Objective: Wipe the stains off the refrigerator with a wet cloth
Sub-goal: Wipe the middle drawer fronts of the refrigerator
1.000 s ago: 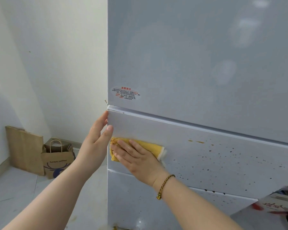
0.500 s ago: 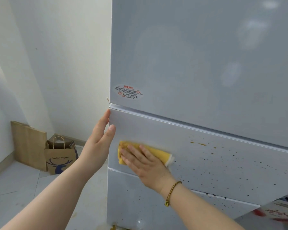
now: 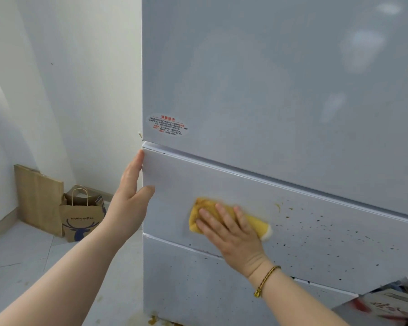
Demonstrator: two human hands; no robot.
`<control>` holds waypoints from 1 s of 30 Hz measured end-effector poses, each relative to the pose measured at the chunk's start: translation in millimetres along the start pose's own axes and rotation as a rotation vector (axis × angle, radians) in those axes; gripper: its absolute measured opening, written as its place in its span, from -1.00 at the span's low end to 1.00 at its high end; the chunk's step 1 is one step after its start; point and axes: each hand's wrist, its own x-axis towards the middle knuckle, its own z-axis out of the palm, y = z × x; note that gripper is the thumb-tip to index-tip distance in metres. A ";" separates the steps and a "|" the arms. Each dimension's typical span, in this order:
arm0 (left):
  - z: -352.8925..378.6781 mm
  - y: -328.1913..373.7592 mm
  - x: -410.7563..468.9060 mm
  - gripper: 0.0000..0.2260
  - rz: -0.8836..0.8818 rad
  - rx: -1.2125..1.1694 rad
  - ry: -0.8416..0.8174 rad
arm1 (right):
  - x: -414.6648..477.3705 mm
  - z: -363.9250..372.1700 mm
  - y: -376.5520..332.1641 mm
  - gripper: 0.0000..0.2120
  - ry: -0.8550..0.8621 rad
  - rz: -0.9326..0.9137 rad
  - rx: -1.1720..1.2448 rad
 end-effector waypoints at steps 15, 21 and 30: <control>66.8 -9.7 -37.1 -0.37 0.277 0.498 -0.005 | -20.2 -19.4 54.2 -0.61 0.113 0.065 0.026; 76.6 -10.6 -32.7 -0.40 0.305 0.584 0.004 | -70.0 -11.1 49.7 -0.58 -0.142 -0.276 -0.007; 96.9 -24.2 -33.8 -0.41 0.658 0.972 -0.015 | -70.0 -44.4 102.3 -0.53 0.153 0.358 0.004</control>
